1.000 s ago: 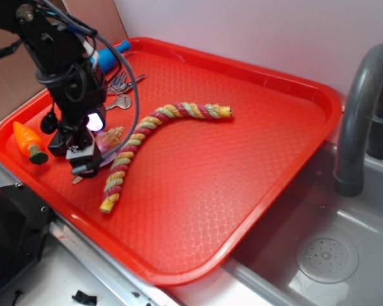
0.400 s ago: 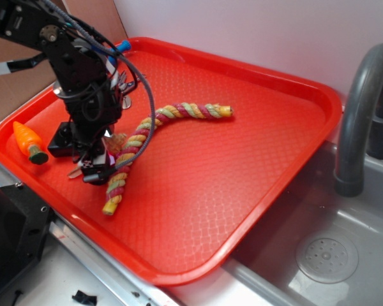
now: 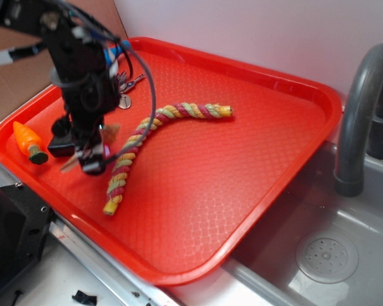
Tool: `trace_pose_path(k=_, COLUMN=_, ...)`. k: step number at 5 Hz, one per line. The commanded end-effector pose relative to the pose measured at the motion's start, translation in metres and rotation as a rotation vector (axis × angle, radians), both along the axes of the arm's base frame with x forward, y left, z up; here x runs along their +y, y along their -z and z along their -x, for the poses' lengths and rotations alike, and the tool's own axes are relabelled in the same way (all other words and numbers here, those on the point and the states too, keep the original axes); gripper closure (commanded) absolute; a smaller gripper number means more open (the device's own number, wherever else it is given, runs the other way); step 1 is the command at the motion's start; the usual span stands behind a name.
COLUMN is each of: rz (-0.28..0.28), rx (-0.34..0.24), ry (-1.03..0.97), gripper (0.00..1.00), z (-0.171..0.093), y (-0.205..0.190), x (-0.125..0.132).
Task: Grab the shell.
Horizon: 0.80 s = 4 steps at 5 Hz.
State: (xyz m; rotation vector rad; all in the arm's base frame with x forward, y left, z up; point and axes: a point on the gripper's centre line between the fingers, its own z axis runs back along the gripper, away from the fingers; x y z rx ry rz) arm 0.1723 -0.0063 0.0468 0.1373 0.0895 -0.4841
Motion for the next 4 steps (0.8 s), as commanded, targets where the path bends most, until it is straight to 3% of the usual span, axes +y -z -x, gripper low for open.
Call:
trace_pose_path(k=1, rz=0.038, rx=-0.087, ry=-0.498, gripper=1.00, z=-0.003, y=-0.102, x=0.007)
trace_pose_path(k=2, rz=0.110, rx=-0.086, ry=-0.653, gripper=1.00, z=-0.002, y=-0.139, x=0.006)
trace_pose_path(k=3, rz=0.098, rx=-0.176, ry=-0.687, gripper=1.00, z=-0.007, y=-0.164, x=0.001)
trace_pose_path(k=4, rz=0.086, rx=-0.172, ry=-0.627, gripper=1.00, z=-0.009, y=-0.163, x=-0.002)
